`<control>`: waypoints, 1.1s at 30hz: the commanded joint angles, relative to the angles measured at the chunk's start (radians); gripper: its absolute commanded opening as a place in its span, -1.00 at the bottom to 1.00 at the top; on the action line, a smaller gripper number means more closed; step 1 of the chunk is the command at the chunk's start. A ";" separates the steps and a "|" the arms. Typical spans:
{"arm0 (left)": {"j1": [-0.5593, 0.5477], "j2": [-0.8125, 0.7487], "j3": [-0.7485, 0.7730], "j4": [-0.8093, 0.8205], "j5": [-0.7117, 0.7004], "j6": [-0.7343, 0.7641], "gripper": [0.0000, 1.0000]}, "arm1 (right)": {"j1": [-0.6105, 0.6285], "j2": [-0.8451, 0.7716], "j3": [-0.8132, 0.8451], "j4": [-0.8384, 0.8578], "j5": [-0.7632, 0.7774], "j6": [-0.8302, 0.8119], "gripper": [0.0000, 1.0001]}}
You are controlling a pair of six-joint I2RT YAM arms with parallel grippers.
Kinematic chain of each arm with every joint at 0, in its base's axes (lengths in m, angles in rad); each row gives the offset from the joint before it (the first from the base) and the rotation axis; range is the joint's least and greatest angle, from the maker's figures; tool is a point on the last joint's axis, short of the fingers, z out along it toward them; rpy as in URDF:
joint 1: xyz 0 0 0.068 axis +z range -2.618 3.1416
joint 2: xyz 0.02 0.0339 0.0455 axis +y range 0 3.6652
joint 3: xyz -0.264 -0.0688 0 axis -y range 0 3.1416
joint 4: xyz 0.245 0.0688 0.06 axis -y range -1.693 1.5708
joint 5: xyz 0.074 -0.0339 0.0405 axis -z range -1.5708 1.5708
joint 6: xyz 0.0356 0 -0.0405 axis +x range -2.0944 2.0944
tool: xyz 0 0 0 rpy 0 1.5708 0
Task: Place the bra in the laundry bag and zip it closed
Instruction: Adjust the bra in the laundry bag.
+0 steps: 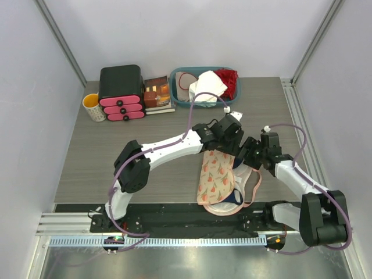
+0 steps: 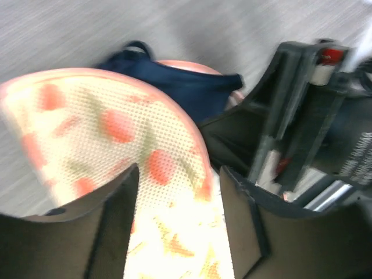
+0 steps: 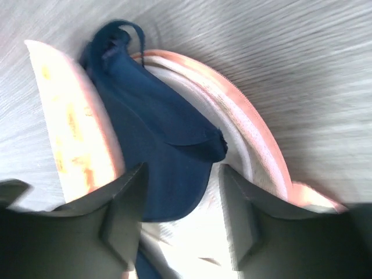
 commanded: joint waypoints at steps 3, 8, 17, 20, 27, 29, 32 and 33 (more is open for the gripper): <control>-0.004 -0.097 -0.004 -0.059 -0.122 0.006 0.25 | 0.015 -0.132 0.076 -0.227 0.127 -0.006 0.45; -0.027 -0.053 0.017 -0.065 -0.107 0.021 0.25 | 0.015 -0.223 0.089 -0.328 0.179 0.023 0.50; -0.062 0.061 0.112 -0.083 -0.050 0.061 0.22 | 0.014 -0.366 0.014 -0.391 0.251 0.140 0.32; -0.072 0.066 0.103 -0.057 -0.054 0.066 0.26 | 0.014 -0.392 -0.018 -0.377 0.245 0.167 0.22; -0.076 0.162 0.170 -0.123 -0.143 0.086 0.15 | 0.015 -0.363 -0.121 -0.200 0.124 0.170 0.04; -0.075 0.174 0.178 -0.125 -0.156 0.092 0.10 | 0.015 -0.348 -0.136 -0.169 0.102 0.167 0.04; -0.076 0.201 0.206 -0.140 -0.168 0.104 -0.05 | 0.014 -0.320 -0.150 -0.130 0.089 0.155 0.04; -0.075 0.205 0.210 -0.146 -0.174 0.107 -0.19 | 0.014 -0.317 -0.153 -0.120 0.090 0.149 0.04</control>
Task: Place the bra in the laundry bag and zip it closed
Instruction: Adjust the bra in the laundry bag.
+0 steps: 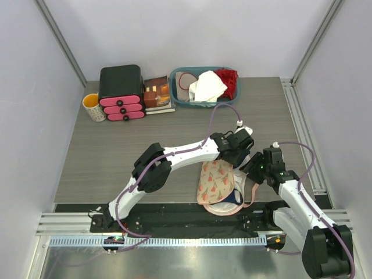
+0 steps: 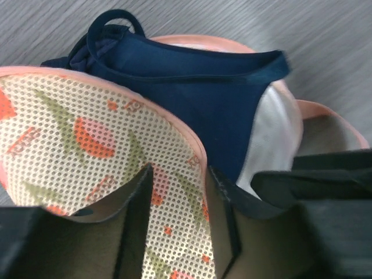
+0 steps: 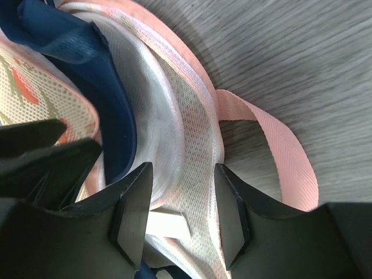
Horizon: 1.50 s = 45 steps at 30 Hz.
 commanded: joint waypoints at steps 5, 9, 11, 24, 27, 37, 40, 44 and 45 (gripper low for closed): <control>0.008 -0.008 0.052 -0.021 -0.073 0.039 -0.75 | 0.004 0.062 -0.029 0.190 -0.077 -0.033 0.01; 0.015 -0.079 0.002 -0.007 -0.113 0.029 -1.00 | 0.021 0.131 -0.027 0.283 -0.114 -0.047 -0.09; 0.015 -0.135 -0.020 -0.001 -0.123 0.017 -1.00 | 0.064 0.178 -0.018 0.320 -0.109 -0.051 -0.12; 0.027 -0.317 -0.224 0.169 -0.162 -0.020 -1.00 | 0.260 0.479 0.117 0.523 -0.066 -0.017 -0.21; 0.042 -0.271 -0.183 0.169 -0.129 -0.023 -1.00 | 0.260 0.481 0.151 0.462 -0.025 -0.034 -0.21; 0.085 -0.203 -0.205 0.303 -0.003 -0.018 -1.00 | 0.256 0.439 0.217 0.305 0.087 -0.076 0.04; 0.093 -0.221 -0.222 0.297 0.009 -0.015 -0.86 | 0.254 0.431 0.243 0.247 0.110 -0.090 0.16; 0.094 -0.362 -0.339 0.352 -0.003 -0.012 0.10 | 0.254 0.386 0.276 0.144 0.177 -0.105 0.29; 0.093 -0.394 -0.362 0.355 -0.007 -0.010 0.21 | 0.254 0.375 0.284 0.124 0.191 -0.111 0.33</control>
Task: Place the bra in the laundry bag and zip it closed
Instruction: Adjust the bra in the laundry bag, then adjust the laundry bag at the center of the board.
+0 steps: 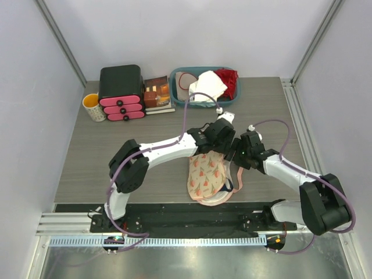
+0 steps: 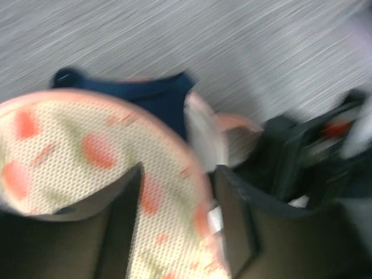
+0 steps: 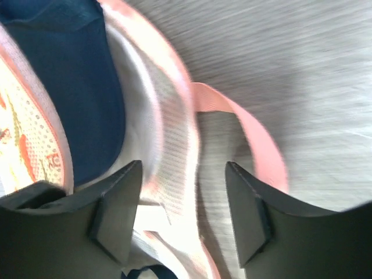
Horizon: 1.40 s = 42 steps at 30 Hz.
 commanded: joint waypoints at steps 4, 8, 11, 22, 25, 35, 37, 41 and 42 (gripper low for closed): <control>0.007 -0.327 -0.204 0.079 -0.020 -0.017 0.65 | 0.001 -0.140 0.078 -0.191 0.151 -0.041 0.42; 0.025 -0.504 -0.333 0.039 -0.075 -0.049 0.48 | 0.001 -0.201 0.081 -0.259 0.174 -0.032 0.43; 0.051 -0.571 -0.469 0.025 -0.078 -0.101 0.06 | 0.003 -0.230 0.070 -0.284 0.195 -0.033 0.30; 0.122 -0.588 -0.805 0.140 -0.029 -0.252 -1.00 | 0.011 -0.126 0.010 -0.098 0.200 -0.049 -0.55; 0.123 -0.520 -0.833 0.206 -0.003 -0.273 -1.00 | 0.026 -0.056 0.018 -0.043 0.197 -0.042 -0.65; 0.077 -0.427 -0.896 0.343 0.101 -0.386 -1.00 | 0.066 0.188 0.116 0.069 0.182 -0.049 -0.69; 0.045 -0.420 -0.896 0.352 0.100 -0.402 -0.99 | 0.066 0.227 0.156 0.072 0.180 -0.062 -0.70; -0.067 -0.414 -0.893 0.402 0.103 -0.456 -0.99 | 0.064 0.331 0.330 0.049 0.168 -0.102 -0.69; -0.082 -0.410 -0.887 0.409 0.109 -0.466 -1.00 | 0.057 0.374 0.366 0.035 0.165 -0.117 -0.69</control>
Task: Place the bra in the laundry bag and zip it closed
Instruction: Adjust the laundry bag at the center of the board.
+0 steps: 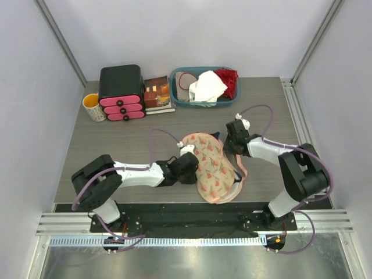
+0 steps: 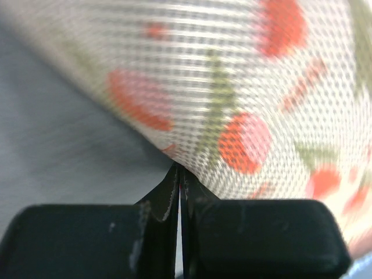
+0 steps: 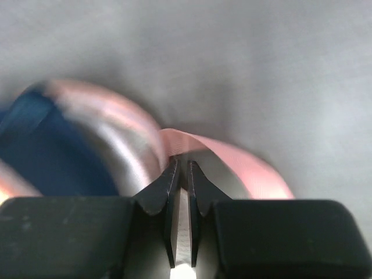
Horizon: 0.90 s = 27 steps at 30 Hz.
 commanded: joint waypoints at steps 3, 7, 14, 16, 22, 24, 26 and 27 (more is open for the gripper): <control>-0.119 0.001 0.017 0.065 0.029 -0.071 -0.99 | -0.029 0.140 0.283 -0.076 0.004 -0.111 -0.67; -0.121 -0.075 0.000 0.005 0.007 -0.053 -0.99 | -0.050 0.162 0.399 -0.220 0.178 -0.200 -0.40; -0.078 -0.305 -0.039 -0.188 -0.142 0.022 -0.53 | -0.049 -0.025 0.304 -0.355 0.216 -0.137 -0.04; -0.034 -0.353 -0.047 -0.208 -0.134 0.045 -0.27 | -0.038 -0.083 0.239 -0.361 0.201 -0.085 -0.03; 0.132 -0.442 -0.040 -0.148 0.021 0.165 -0.24 | 0.060 -0.319 0.026 -0.510 0.346 0.099 -0.02; 0.132 -0.418 -0.026 -0.149 0.044 0.167 -0.38 | 0.071 -0.414 -0.013 -0.576 0.368 0.162 -0.04; 0.132 -0.409 -0.027 -0.141 0.045 0.159 -0.46 | 0.076 -0.470 -0.088 -0.605 0.362 0.242 -0.07; 0.132 -0.416 -0.035 -0.129 0.020 0.148 -0.46 | 0.079 -0.497 -0.112 -0.614 0.359 0.266 -0.10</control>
